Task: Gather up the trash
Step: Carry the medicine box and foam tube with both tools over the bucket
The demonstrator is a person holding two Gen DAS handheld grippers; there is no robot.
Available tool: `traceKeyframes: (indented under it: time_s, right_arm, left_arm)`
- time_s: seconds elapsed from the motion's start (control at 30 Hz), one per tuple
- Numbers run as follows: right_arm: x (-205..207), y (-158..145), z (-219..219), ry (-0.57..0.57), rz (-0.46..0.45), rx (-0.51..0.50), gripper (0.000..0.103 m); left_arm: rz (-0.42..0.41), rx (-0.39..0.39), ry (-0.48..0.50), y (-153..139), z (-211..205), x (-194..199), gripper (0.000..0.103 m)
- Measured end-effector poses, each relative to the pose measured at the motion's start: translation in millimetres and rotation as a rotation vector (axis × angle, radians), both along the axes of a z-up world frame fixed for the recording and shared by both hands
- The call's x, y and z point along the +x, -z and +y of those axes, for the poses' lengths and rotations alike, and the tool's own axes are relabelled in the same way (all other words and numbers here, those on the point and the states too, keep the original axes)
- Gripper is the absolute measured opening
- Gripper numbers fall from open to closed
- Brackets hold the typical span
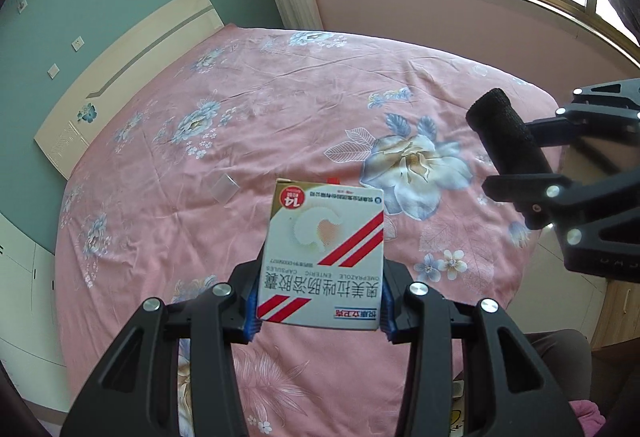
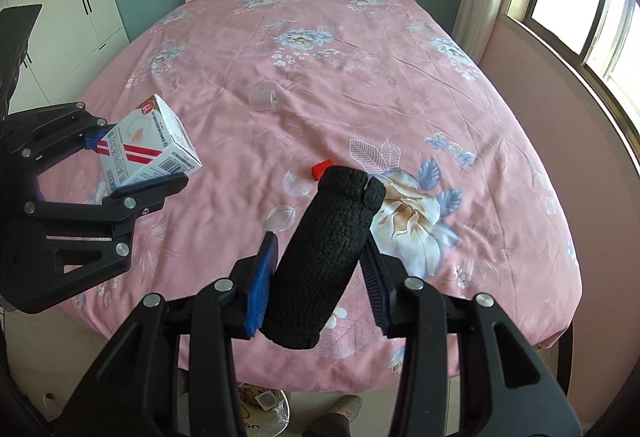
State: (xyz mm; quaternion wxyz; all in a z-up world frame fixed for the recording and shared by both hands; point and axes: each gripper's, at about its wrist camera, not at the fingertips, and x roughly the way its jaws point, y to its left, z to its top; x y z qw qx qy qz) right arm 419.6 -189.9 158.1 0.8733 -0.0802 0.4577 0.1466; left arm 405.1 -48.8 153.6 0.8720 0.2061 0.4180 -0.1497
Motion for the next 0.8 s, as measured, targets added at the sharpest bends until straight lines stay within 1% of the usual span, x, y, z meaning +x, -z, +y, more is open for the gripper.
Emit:
traceKeyframes:
  time_s: [0.17, 0.37, 0.6, 0.8]
  right_arm:
    - [-52, -30, -8, -0.023, -0.045, -0.014, 0.043]
    - [-114, -55, -9, -0.070, -0.081, -0.029, 0.043]
    - [-175, -72, 0, -0.134, -0.112, -0.047, 0.043]
    - [-215, -75, 10, -0.173, -0.115, -0.069, 0.043]
  left_arm:
    - [-0.038, 0.026, 0.011, -27, -4, -53, 0.047]
    - [-0.060, 0.010, 0.014, -52, 0, -105, 0.047]
    - [-0.085, 0.018, 0.024, -70, 8, -159, 0.047]
    - [-0.098, 0.018, 0.036, -74, 19, -199, 0.047]
